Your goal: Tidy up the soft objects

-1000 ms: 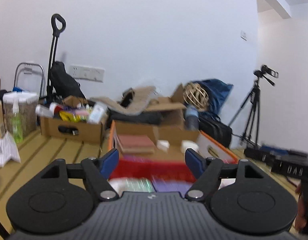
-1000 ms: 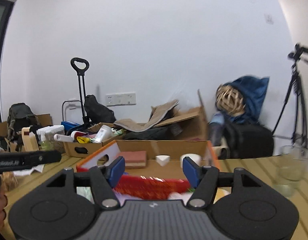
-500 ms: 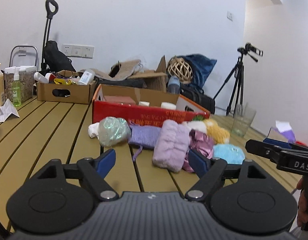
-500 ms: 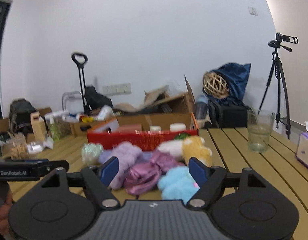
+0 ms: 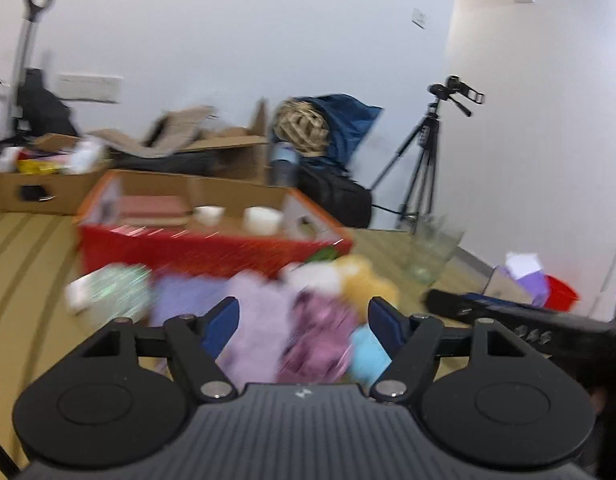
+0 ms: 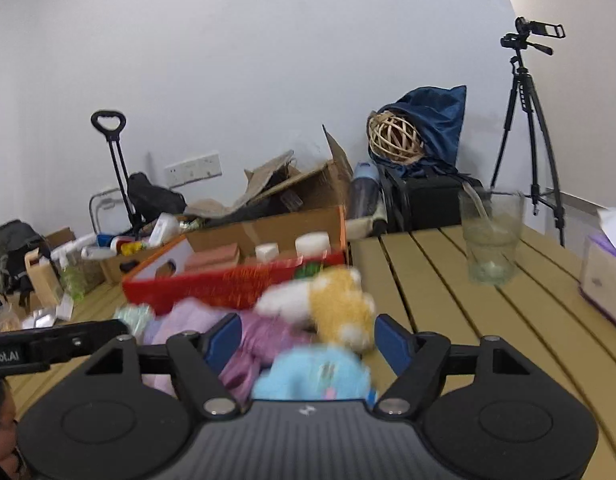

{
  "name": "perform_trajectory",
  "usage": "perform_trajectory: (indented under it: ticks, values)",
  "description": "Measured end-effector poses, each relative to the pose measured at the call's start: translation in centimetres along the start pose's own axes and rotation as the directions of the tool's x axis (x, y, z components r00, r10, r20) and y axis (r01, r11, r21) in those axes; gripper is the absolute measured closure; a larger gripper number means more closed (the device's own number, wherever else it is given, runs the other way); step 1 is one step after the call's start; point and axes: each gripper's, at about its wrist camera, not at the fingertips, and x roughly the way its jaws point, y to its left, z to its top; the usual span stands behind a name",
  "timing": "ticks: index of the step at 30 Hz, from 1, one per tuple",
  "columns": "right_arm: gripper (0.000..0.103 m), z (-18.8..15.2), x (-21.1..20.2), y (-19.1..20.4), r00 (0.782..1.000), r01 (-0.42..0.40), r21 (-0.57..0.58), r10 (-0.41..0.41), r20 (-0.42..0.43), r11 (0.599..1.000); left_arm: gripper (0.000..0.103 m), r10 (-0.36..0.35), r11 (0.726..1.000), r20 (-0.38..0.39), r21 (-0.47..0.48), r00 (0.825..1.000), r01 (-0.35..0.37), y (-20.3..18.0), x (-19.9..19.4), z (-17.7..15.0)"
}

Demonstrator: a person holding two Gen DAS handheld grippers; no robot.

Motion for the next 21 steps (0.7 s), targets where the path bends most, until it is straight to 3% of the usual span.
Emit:
perform_trajectory:
  ticks: [2, 4, 9, 11, 14, 17, 21]
  values:
    - [0.030, 1.6, 2.5, -0.4, 1.000, 0.008, -0.026, -0.008, -0.010, 1.000, 0.041, -0.002, 1.000, -0.049, -0.019, 0.999, 0.001, -0.3, 3.6, 1.7]
    - [0.034, 2.6, 5.6, -1.1, 0.998, -0.004, -0.031, 0.002, -0.062, 0.999, 0.044, 0.005, 1.000, -0.100, -0.020, 0.995, -0.007, -0.6, 7.5, 2.6]
    - [0.051, 2.5, 10.5, -3.7, 0.984, -0.020, 0.040, 0.027, -0.174, 0.999, 0.053, 0.079, 0.995, -0.218, -0.047, 0.973, -0.092, 0.5, 14.6, 2.0]
    - [0.060, 1.6, 11.3, -4.2, 0.980, -0.026, 0.055, 0.036, -0.197, 0.998, 0.053, 0.097, 0.995, -0.190, -0.010, 0.977, -0.101, 0.2, 15.0, 1.3]
    - [0.062, 0.8, 11.3, -4.1, 0.968, -0.063, 0.122, 0.090, -0.234, 0.991, 0.060, 0.086, 0.996, -0.175, 0.008, 0.981, -0.086, -0.3, 14.8, 0.6]
    - [0.064, 0.4, 10.0, -2.4, 0.947, -0.132, 0.114, 0.160, -0.279, 0.985, 0.060, 0.083, 0.996, -0.168, 0.001, 0.982, -0.084, 0.0, 14.0, 0.8]
    - [0.067, -1.5, 8.2, 1.1, 0.883, -0.304, 0.152, 0.338, -0.325, 0.941, 0.056, 0.044, 0.999, -0.171, 0.004, 0.984, -0.044, 0.5, 12.2, 1.2]
